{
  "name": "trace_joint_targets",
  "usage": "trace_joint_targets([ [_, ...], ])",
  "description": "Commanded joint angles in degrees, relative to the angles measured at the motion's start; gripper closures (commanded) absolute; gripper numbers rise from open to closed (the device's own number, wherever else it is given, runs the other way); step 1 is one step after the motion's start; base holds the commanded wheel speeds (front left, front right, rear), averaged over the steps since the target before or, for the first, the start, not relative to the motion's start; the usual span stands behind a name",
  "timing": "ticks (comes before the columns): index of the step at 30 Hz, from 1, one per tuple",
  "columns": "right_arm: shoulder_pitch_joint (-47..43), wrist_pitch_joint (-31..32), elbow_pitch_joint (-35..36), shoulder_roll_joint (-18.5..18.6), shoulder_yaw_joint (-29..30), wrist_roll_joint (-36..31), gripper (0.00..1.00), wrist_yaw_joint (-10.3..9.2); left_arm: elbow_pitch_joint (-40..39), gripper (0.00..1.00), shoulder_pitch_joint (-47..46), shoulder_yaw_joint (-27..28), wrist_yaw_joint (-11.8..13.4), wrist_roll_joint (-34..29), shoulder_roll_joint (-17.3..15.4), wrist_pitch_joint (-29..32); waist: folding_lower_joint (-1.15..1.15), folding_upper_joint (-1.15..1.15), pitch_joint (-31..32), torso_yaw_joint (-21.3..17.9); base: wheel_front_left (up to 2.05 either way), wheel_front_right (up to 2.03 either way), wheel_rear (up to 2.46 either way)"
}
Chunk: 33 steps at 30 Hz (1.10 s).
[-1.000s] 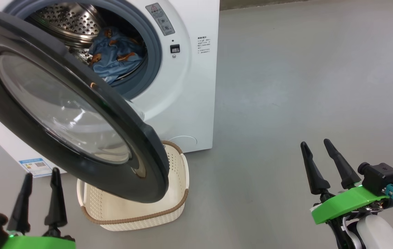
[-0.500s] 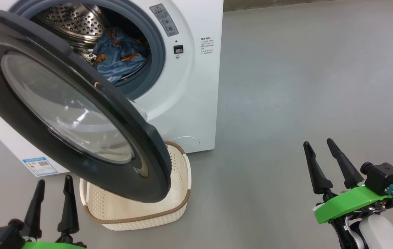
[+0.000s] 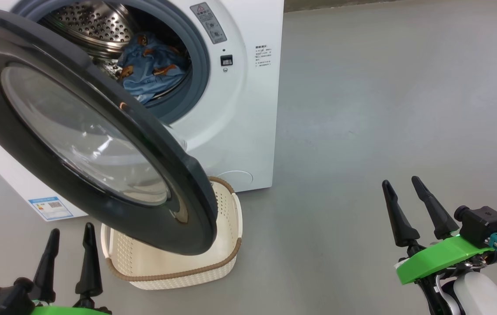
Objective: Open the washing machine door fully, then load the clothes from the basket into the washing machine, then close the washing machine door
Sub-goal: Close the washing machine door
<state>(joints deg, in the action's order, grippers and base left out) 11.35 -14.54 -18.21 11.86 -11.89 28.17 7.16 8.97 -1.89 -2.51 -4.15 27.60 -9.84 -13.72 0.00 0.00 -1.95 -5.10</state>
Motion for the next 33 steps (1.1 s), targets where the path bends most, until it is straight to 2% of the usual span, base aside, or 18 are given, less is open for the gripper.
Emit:
trace_joint_targets([
  [1, 1.0, -0.5, 1.2, 0.8, -1.1, -0.3, 0.0, 0.33, -1.0, 0.0, -1.2, 1.7, 0.2, -0.7, -0.9, -0.9, 0.0, 0.0, 0.0, 0.0, 0.0, 0.0, 0.0],
  [12, 1.4, -0.5, 1.0, 1.0, -1.0, -0.4, 0.0, 0.33, -1.1, 0.0, -1.5, 1.6, 0.1, -0.6, -0.7, -1.0, 0.0, 0.0, -0.6, 0.9, 0.0, 0.0, 0.0],
  [13, 1.6, -0.5, 0.9, 1.1, -1.0, -0.3, 0.09, 0.33, -1.1, 0.0, -1.6, 1.6, 0.1, -0.6, -0.7, -1.0, 0.0, 0.0, -0.7, 1.2, 0.0, 0.0, 0.0],
  [15, 2.3, -0.5, 0.7, 1.5, -1.1, -0.2, 0.52, 0.33, -1.0, 0.0, -1.6, 1.5, 0.1, -0.5, -0.6, -1.1, 0.0, 0.0, -0.9, 1.8, 0.0, 0.0, 0.0],
  [16, 2.7, -0.5, 0.7, 1.6, -1.1, -0.2, 0.58, 0.33, -0.9, 0.0, -1.7, 1.4, 0.0, -0.5, -0.6, -1.1, 0.0, 0.0, -1.0, 2.1, 0.0, 0.0, 0.0],
  [17, 3.0, -0.5, 0.7, 1.6, -1.3, -0.1, 0.7, 0.33, -0.9, 0.0, -1.7, 1.3, 0.0, -0.5, -0.5, -1.1, 0.0, 0.0, -1.1, 2.5, 0.0, 0.0, 0.0],
  [18, 3.4, -0.5, 0.6, 1.6, -1.5, -0.1, 0.91, 0.33, -0.8, 0.0, -1.8, 1.2, 0.0, -0.5, -0.5, -1.1, 0.0, 0.0, -1.2, 2.9, 0.0, 0.0, 0.0],
  [19, 3.7, -0.5, 0.6, 1.6, -1.8, 0.0, 1.0, 0.33, -0.8, 0.0, -1.8, 1.1, -0.1, -0.5, -0.4, -1.1, 0.0, 0.0, -1.3, 3.3, 0.0, 0.0, 0.0],
  [25, 5.2, -0.5, 2.5, 0.6, -3.3, 1.2, 1.0, 0.33, -0.2, 0.0, -2.0, 0.7, -0.1, -0.5, 0.1, -1.1, 0.0, 0.0, -1.7, 6.7, 0.0, 0.0, 0.0],
  [33, 6.4, -0.5, 10.5, -0.1, -4.9, 1.5, 1.0, 0.33, 0.6, 0.0, -1.8, 0.3, -0.2, -0.3, 0.5, -1.2, 0.0, 0.0, -1.2, 11.6, 0.0, 0.0, 0.0],
])
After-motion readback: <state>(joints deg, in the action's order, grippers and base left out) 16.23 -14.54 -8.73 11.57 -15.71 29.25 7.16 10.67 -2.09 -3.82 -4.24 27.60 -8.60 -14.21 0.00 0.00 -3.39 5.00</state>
